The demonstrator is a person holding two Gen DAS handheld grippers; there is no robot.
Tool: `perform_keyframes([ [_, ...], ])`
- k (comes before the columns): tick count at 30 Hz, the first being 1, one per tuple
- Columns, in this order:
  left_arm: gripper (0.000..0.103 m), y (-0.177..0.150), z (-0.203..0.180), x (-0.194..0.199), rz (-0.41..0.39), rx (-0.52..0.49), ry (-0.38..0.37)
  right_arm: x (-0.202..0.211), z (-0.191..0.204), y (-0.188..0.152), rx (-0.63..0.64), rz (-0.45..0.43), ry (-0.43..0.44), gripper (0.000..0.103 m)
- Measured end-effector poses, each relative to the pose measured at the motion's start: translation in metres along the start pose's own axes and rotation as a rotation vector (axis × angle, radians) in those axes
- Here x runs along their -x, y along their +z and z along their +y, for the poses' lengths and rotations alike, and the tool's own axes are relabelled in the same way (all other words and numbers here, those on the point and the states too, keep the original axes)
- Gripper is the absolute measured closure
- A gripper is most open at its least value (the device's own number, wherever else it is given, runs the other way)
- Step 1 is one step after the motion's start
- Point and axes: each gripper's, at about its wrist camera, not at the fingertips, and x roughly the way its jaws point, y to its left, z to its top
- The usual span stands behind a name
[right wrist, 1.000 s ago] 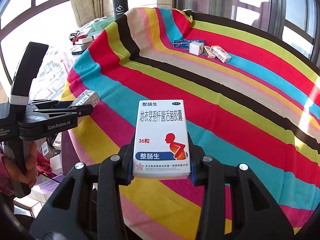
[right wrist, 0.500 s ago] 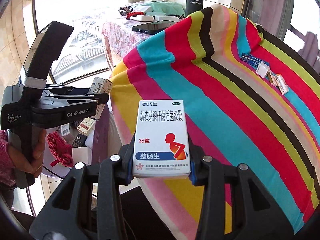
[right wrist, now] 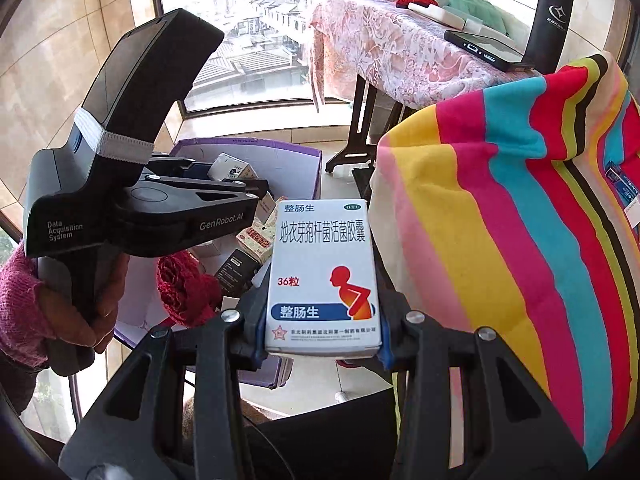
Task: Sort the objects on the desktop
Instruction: 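Open the right tool over the purple-rimmed box while the left tool releases its box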
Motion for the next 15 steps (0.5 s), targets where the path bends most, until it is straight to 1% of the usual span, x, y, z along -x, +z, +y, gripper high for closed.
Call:
perform_keyframes([
  [5,0.069,-0.005,0.025,-0.011,0.031,0.028,0.044,-0.023,0.025,0.001,0.073,0.049,0.035,0.059],
  [8,0.069,-0.008,0.042,-0.019,0.058,0.061,0.067,-0.035,0.037,0.003,0.100,0.071,0.056,0.059],
  [12,0.068,-0.012,0.062,-0.023,0.070,0.107,0.102,-0.044,0.050,0.005,0.125,0.087,0.092,0.059],
  [15,0.068,-0.011,0.073,-0.021,0.066,0.145,0.132,-0.047,0.059,0.006,0.135,0.077,0.129,0.058],
])
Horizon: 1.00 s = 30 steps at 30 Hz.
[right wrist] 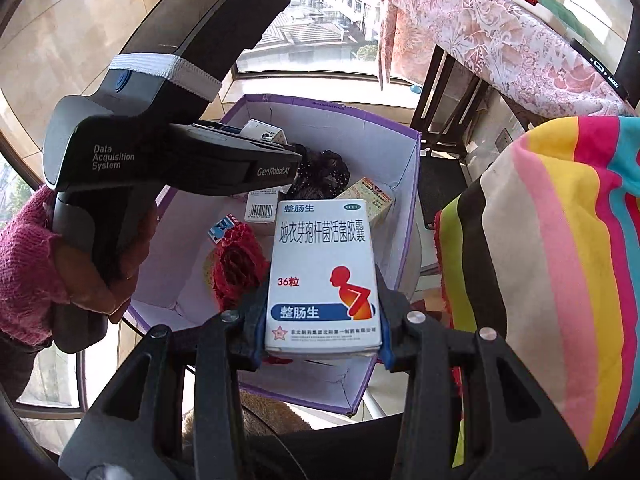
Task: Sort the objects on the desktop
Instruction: 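Open the right tool over the purple-rimmed box while the left tool releases its box, then move both tools back over the striped table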
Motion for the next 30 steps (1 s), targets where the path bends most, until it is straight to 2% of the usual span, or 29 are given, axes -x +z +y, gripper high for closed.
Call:
perform_keyframes([
  [1,0.067,0.002,0.003,-0.001,0.002,0.012,0.005,-0.001,0.000,0.001,0.000,-0.007,0.002,0.058],
  [3,0.057,0.006,0.007,-0.001,0.010,0.034,-0.002,0.001,-0.002,0.001,-0.009,-0.019,0.005,0.055],
  [5,0.038,0.008,0.008,0.000,0.007,0.045,-0.013,0.008,-0.007,-0.001,-0.033,-0.042,0.006,0.048],
  [7,0.031,0.010,0.004,0.002,0.002,0.047,-0.012,0.015,-0.017,-0.002,-0.070,-0.068,0.006,0.042],
  [11,0.028,0.014,-0.009,0.008,0.007,0.051,-0.040,0.045,-0.046,-0.011,-0.156,-0.141,-0.009,0.040],
  [14,0.028,0.019,-0.039,0.022,-0.020,-0.012,-0.097,0.076,-0.081,-0.024,-0.220,-0.200,-0.101,0.040],
  [19,0.023,0.029,-0.132,0.054,-0.081,-0.207,-0.242,0.128,-0.167,-0.055,-0.366,-0.254,-0.315,0.029],
  [24,0.021,0.037,-0.246,0.077,-0.118,-0.403,-0.390,0.155,-0.280,-0.095,-0.536,-0.233,-0.478,0.025],
  [27,0.021,0.048,-0.320,0.079,-0.161,-0.490,-0.419,0.163,-0.349,-0.117,-0.602,-0.212,-0.570,0.025],
  [30,0.021,0.062,-0.392,0.072,-0.160,-0.554,-0.446,0.169,-0.417,-0.138,-0.675,-0.201,-0.648,0.026],
])
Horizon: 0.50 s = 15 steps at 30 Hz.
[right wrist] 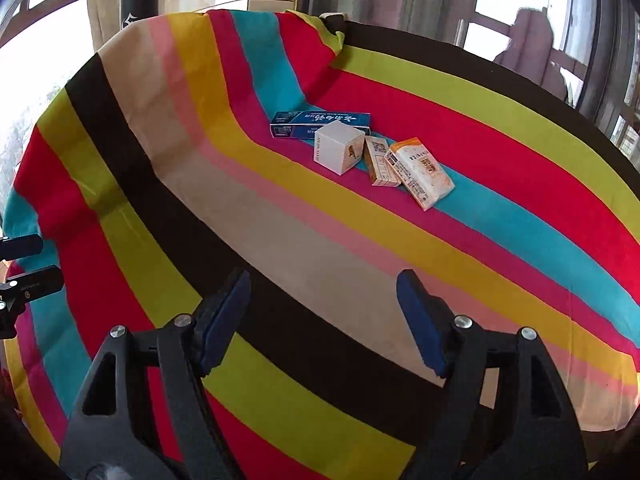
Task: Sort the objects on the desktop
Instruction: 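Move both tools back over the striped table, then grasp the orange-white tissue pack with the right tool while the left tool grasps the white cube box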
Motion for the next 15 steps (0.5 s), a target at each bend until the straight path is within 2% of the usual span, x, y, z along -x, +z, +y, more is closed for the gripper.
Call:
perform_keyframes([
  [2,0.021,0.026,-0.028,-0.029,0.021,-0.036,-0.026,-0.020,-0.035,0.014,-0.040,0.023,-0.022,0.026],
  [5,0.021,0.055,-0.066,-0.069,0.048,-0.073,-0.066,-0.050,-0.065,0.032,-0.032,0.065,-0.008,0.026],
  [11,0.021,0.098,-0.105,-0.124,0.065,-0.035,-0.067,-0.093,-0.090,0.061,0.068,0.097,0.006,0.026],
  [15,0.021,0.120,-0.124,-0.143,0.037,-0.038,-0.061,-0.112,-0.095,0.072,0.129,0.118,0.045,0.026],
])
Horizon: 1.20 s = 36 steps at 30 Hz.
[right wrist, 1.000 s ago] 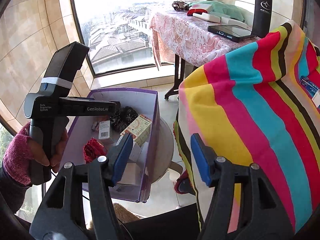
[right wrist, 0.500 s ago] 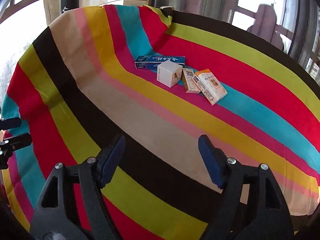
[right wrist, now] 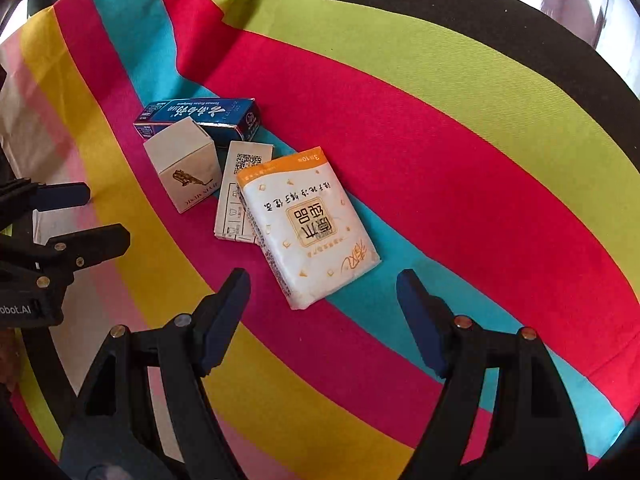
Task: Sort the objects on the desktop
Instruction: 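Grasp the orange-white tissue pack with the right tool while the left tool grasps the white cube box, then carry the tissue pack and white cube box with both tools toward the purple-rimmed box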
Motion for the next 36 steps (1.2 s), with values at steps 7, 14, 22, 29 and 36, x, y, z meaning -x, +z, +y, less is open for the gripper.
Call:
perform_keyframes([
  [7,0.021,0.031,-0.022,-0.023,-0.036,0.010,0.010,-0.012,0.005,0.023,0.117,-0.013,0.031,0.026],
  [14,0.058,0.028,-0.020,-0.028,-0.006,0.037,0.028,-0.006,0.003,0.022,0.074,-0.036,0.072,0.049],
  [22,0.058,-0.007,-0.018,0.002,-0.016,-0.011,0.052,0.037,0.003,-0.002,-0.008,-0.050,0.067,0.049],
  [29,0.058,-0.055,-0.018,0.049,-0.026,-0.015,0.052,0.072,0.020,-0.044,-0.028,-0.038,0.053,0.049],
  [36,0.057,-0.097,-0.018,0.101,-0.045,-0.020,0.059,0.102,0.039,-0.090,-0.060,-0.029,0.066,0.049],
])
